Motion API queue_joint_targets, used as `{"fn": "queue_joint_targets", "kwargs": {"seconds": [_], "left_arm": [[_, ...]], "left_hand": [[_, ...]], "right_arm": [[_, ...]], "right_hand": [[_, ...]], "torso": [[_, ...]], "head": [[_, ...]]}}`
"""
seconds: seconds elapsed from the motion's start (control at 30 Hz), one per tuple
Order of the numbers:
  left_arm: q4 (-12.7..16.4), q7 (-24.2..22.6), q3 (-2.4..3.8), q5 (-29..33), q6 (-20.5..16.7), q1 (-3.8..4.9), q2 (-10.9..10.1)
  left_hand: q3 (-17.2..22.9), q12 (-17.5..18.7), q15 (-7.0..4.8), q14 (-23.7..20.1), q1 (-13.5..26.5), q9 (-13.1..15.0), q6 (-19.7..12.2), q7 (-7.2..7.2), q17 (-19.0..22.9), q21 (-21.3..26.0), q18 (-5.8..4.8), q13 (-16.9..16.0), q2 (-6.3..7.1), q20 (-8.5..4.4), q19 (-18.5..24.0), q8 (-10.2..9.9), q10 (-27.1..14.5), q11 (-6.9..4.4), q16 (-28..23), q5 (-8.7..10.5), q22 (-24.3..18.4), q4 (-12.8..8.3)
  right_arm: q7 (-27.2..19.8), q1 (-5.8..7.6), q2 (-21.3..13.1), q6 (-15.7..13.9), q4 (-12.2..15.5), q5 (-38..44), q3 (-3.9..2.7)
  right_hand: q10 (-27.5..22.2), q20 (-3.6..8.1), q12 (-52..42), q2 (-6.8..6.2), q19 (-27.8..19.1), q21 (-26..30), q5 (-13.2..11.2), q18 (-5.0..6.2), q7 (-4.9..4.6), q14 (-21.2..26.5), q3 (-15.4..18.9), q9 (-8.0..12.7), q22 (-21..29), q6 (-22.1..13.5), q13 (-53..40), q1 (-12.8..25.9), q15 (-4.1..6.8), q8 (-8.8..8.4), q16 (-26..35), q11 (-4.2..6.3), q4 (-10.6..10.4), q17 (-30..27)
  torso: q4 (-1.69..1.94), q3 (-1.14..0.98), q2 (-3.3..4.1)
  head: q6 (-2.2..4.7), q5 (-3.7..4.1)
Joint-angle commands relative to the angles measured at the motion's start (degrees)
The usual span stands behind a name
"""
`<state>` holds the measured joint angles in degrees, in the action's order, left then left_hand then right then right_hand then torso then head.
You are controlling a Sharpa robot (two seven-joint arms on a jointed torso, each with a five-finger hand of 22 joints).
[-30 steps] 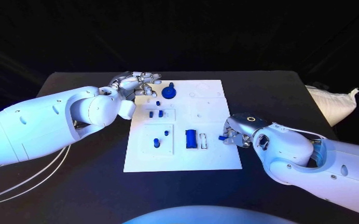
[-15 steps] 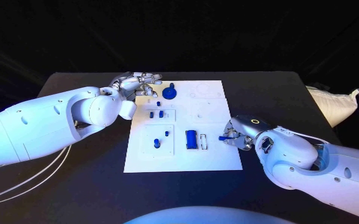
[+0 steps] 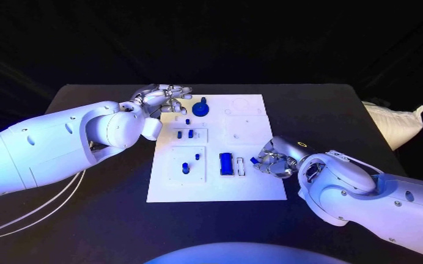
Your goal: Assemble the parts on the task board
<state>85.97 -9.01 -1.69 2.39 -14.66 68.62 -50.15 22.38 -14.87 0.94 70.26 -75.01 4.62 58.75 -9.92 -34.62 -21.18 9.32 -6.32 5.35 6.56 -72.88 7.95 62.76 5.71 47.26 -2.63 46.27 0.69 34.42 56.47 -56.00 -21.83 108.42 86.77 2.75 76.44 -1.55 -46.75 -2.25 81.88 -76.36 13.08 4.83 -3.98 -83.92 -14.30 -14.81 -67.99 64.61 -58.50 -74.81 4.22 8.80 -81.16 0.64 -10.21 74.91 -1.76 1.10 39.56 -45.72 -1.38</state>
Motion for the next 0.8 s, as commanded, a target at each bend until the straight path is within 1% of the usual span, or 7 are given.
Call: {"fn": "queue_joint_targets", "kwargs": {"seconds": [0.03,0.13,0.33,0.4,0.5,0.6,0.8], "left_arm": [[0.1,-0.3,0.04,-0.2,1.0,0.0,0.1],[0.1,-0.3,0.04,-0.2,1.0,0.0,0.1],[0.2,-0.2,0.04,-0.2,1.0,0.0,0.1],[0.2,-0.2,0.04,-0.2,1.0,0.0,0.2],[0.2,-0.2,0.04,-0.2,1.2,0.0,0.2],[0.2,-0.2,0.04,-0.3,1.3,0.0,0.3],[0.1,-0.2,0.04,-0.3,1.3,0.0,0.4]], "left_hand": [[-0.1,-0.2,0.06,-0.4,-0.3,-0.1,-0.4,-0.12,0.1,0.2,1.04,-0.1,0.03,-0.02,-0.2,0.2,-0.3,0.12,0.3,-0.38,0.0,-0.4],[-0.1,-0.2,0.06,-0.4,-0.3,-0.1,-0.4,-0.12,0.1,0.2,1.04,-0.1,0.03,-0.02,-0.2,0.2,-0.3,0.12,0.3,-0.38,0.0,-0.4],[-0.1,-0.2,0.06,-0.4,-0.3,-0.1,-0.4,-0.12,0.1,0.2,1.04,-0.1,0.03,-0.02,-0.2,0.2,-0.3,0.12,0.3,-0.38,0.0,-0.4],[-0.1,-0.2,0.06,-0.4,-0.3,-0.1,-0.4,-0.12,0.1,0.2,1.04,-0.1,0.03,-0.02,-0.2,0.2,-0.3,0.12,0.3,-0.38,0.0,-0.4],[-0.1,-0.2,0.06,-0.4,-0.3,-0.1,-0.4,-0.12,0.1,0.2,1.04,-0.1,0.03,-0.02,-0.2,0.2,-0.3,0.12,0.3,-0.38,0.0,-0.4],[-0.1,-0.2,0.06,-0.4,-0.3,-0.1,-0.4,-0.14,0.1,0.2,1.04,-0.1,0.02,-0.02,-0.2,0.2,-0.4,0.14,0.3,-0.36,-0.1,-0.4],[-0.1,-0.2,0.06,-0.4,-0.3,-0.1,-0.4,-0.14,0.1,0.2,1.04,-0.1,0.02,-0.02,-0.2,0.2,-0.4,0.14,0.3,-0.36,-0.1,-0.4]], "right_arm": [[-1.1,0.02,0.6,-2.8,0.0,-5.4,-0.02],[-1.1,0.04,1.2,-2.3,-0.2,-7.0,-0.04],[-1.3,0.05,2.3,-2.0,-0.5,-9.4,-0.06],[-1.4,0.1,2.6,-2.0,-0.7,-11.3,-0.06],[-1.4,0.18,3.1,-1.8,-1.1,-14.1,-0.06],[-1.3,0.22,3.5,-1.5,-1.4,-16.0,-0.06],[-1.1,0.25,3.9,-1.4,-1.7,-16.9,-0.06]], "right_hand": [[0.5,0.0,-0.6,-0.52,0.4,-0.4,0.7,-0.47,-0.02,-4.0,-0.6,-0.2,-0.2,0.4,-0.3,1.2,0.26,0.01,-0.3,-0.06,-0.3,3.9],[0.6,-0.01,-0.9,-1.18,0.4,-0.5,1.7,-0.48,-0.04,-4.0,-0.7,-0.4,-0.2,0.5,-0.5,2.4,0.25,0.05,-0.3,-0.08,-0.7,4.0],[0.8,-0.02,-1.3,-1.82,0.4,-0.5,4.3,-0.49,-0.04,-4.0,-0.5,-0.8,-0.4,0.6,-0.9,4.2,0.24,0.12,-0.4,-0.1,-1.5,4.1],[0.9,-0.01,-1.5,-1.83,0.4,-0.6,4.8,-0.5,-0.01,-4.0,-0.4,-0.8,-0.4,0.7,-1.1,4.5,0.25,0.17,-0.4,-0.09,-1.6,4.1],[1.0,0.01,-1.9,-1.85,0.4,-0.6,5.8,-0.5,0.04,-4.1,-0.2,-1.0,-0.5,0.8,-1.4,5.0,0.28,0.26,-0.5,-0.05,-1.8,4.2],[1.3,0.05,-2.5,-1.94,0.5,-0.7,7.4,-0.53,0.11,-4.1,0.4,-1.3,-0.6,1.0,-1.9,5.9,0.32,0.41,-0.5,-0.01,-2.1,4.2],[1.5,0.1,-3.0,-1.88,0.6,-0.8,8.8,-0.56,0.19,-4.1,1.4,-1.7,-0.8,1.2,-2.4,6.9,0.37,0.56,-0.6,0.06,-2.6,4.3]], "torso": [[-0.01,0.03,0.0],[-0.06,0.05,0.0],[-0.12,0.02,0.03],[-0.12,0.03,-0.03],[0.02,0.11,-0.02],[-0.07,0.01,0.0],[-0.1,0.02,0.0]], "head": [[-0.05,-0.05],[-0.04,-0.15],[-0.06,-0.25],[-0.12,-0.22],[-0.13,-0.1],[-0.18,-0.37],[-0.23,-0.31]]}}
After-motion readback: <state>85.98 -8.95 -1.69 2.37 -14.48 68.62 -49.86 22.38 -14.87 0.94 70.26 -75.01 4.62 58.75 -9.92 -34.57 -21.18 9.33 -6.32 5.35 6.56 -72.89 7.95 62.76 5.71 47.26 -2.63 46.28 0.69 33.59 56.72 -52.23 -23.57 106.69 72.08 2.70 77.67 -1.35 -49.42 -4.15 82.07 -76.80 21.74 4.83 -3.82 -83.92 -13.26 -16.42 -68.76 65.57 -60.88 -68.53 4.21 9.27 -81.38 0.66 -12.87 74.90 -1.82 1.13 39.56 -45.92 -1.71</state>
